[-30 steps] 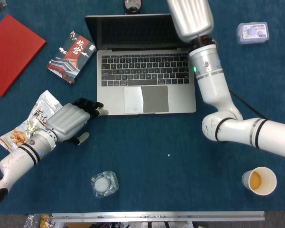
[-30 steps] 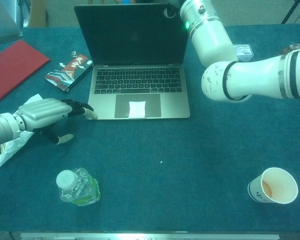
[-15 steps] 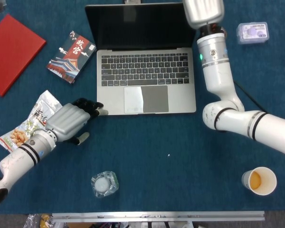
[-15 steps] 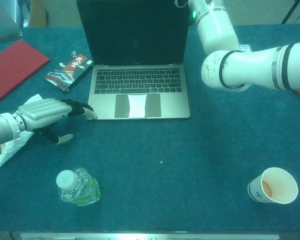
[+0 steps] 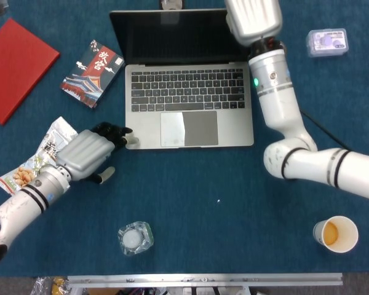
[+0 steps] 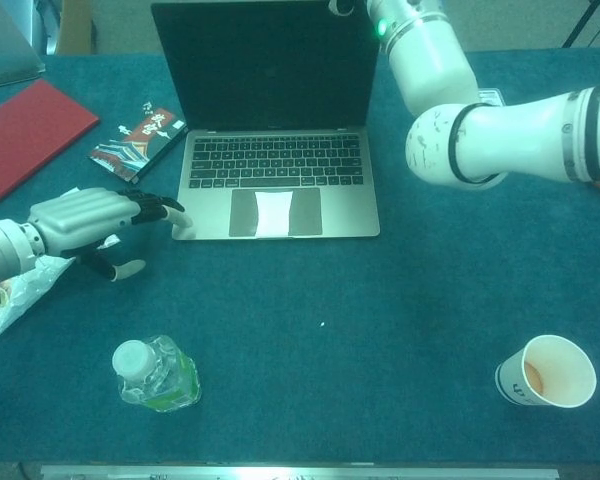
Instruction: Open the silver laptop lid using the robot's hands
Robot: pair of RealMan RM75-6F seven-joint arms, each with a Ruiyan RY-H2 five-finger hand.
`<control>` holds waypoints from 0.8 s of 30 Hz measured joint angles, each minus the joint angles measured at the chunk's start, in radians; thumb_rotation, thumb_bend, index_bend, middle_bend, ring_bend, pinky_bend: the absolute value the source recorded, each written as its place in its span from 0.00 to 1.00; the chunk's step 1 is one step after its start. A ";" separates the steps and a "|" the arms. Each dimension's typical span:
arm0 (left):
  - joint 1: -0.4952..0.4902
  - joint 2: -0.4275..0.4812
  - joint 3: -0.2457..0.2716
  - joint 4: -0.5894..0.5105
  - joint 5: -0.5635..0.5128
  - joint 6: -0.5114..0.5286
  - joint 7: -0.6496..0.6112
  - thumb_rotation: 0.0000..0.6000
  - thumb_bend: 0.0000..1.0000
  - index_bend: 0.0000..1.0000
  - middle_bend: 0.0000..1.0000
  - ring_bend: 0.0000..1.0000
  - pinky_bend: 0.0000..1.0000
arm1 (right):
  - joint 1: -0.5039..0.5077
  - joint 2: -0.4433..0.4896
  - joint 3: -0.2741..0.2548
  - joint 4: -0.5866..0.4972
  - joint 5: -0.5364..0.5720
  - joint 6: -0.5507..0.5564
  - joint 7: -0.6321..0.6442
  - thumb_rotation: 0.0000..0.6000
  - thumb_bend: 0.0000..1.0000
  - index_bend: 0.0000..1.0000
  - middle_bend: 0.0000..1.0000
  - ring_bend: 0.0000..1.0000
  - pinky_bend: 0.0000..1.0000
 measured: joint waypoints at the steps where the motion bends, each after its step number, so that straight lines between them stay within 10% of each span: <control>1: 0.003 0.008 -0.001 -0.004 0.001 0.009 -0.003 1.00 0.42 0.15 0.09 0.08 0.07 | -0.006 0.012 -0.002 -0.029 -0.005 0.006 0.002 1.00 0.13 0.12 0.20 0.04 0.11; 24: 0.170 0.228 -0.039 -0.066 -0.084 0.257 -0.036 1.00 0.42 0.17 0.13 0.09 0.07 | -0.360 0.444 -0.152 -0.644 -0.126 0.248 0.071 1.00 0.14 0.12 0.25 0.11 0.15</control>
